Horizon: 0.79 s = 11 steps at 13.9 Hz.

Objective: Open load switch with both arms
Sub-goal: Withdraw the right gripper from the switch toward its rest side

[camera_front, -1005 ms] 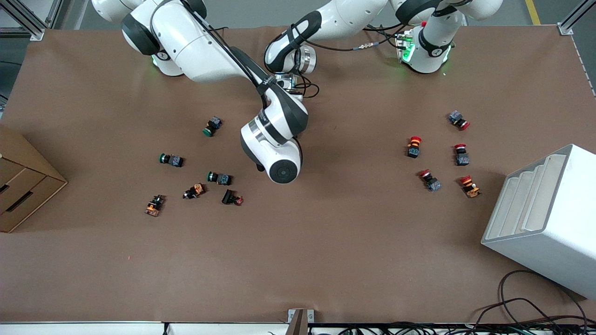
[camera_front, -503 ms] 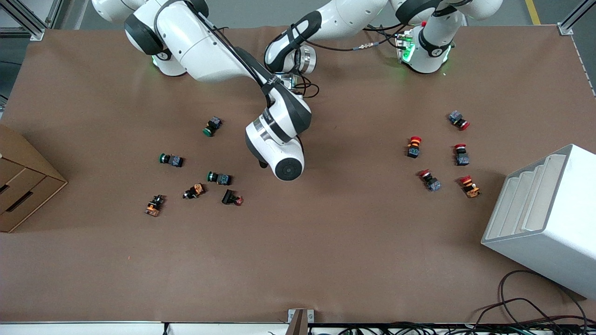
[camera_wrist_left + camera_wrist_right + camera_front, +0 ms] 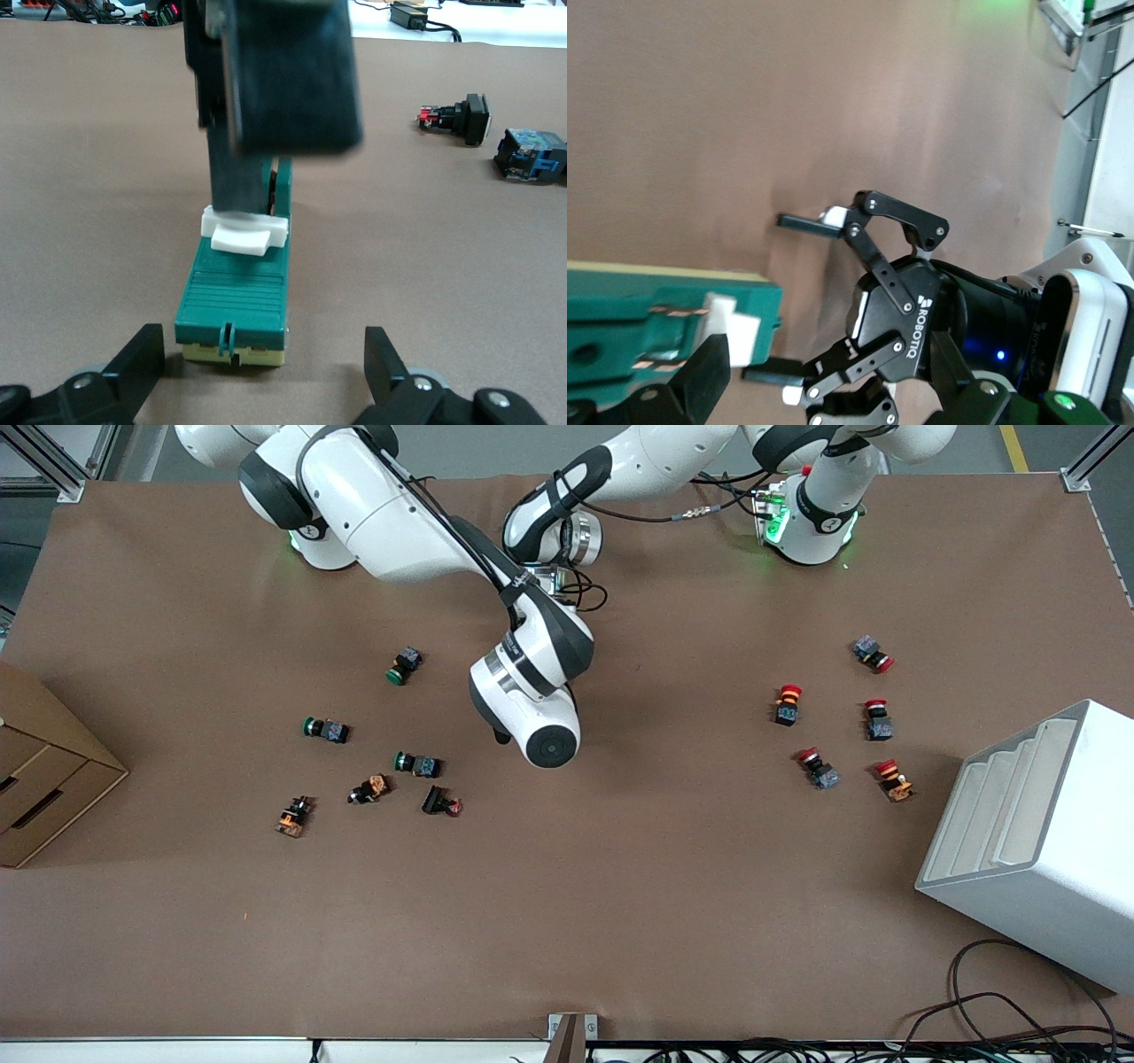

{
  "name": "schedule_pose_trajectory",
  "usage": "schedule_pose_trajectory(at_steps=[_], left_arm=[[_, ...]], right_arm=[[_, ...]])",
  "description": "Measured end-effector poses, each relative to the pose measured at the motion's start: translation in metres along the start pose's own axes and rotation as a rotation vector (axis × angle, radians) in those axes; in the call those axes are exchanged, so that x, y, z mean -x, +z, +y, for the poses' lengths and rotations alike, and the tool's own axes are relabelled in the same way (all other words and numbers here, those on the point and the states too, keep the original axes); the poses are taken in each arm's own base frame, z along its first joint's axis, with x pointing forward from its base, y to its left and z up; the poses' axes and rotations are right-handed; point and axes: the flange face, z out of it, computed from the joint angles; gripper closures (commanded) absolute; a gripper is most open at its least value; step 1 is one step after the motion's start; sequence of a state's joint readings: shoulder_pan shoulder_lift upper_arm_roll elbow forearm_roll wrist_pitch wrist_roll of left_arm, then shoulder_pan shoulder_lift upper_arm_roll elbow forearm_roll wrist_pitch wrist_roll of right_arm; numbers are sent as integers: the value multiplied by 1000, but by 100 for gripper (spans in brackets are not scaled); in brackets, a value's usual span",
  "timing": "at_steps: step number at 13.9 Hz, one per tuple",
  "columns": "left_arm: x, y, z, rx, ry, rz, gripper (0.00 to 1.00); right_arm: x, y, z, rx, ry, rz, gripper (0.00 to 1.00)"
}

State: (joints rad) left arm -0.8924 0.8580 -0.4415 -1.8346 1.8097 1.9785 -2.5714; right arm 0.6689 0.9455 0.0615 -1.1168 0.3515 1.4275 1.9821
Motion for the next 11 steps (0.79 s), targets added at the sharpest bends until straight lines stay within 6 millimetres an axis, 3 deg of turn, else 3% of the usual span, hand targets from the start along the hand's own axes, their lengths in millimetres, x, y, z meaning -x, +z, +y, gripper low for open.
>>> schedule_pose_trajectory(at_steps=[3, 7, 9, 11], left_arm=[[0, 0, 0, 0, -1, 0, 1], [0, 0, 0, 0, -2, 0, 1], [0, 0, 0, 0, -3, 0, 1], [-1, 1, 0, -1, -6, 1, 1]], right_arm=[[-37, -61, 2, -98, -104, -37, 0], [-128, -155, 23, -271, -453, 164, 0], [-167, -190, 32, -335, -611, 226, 0], [-224, -219, 38, -375, -771, 257, 0]])
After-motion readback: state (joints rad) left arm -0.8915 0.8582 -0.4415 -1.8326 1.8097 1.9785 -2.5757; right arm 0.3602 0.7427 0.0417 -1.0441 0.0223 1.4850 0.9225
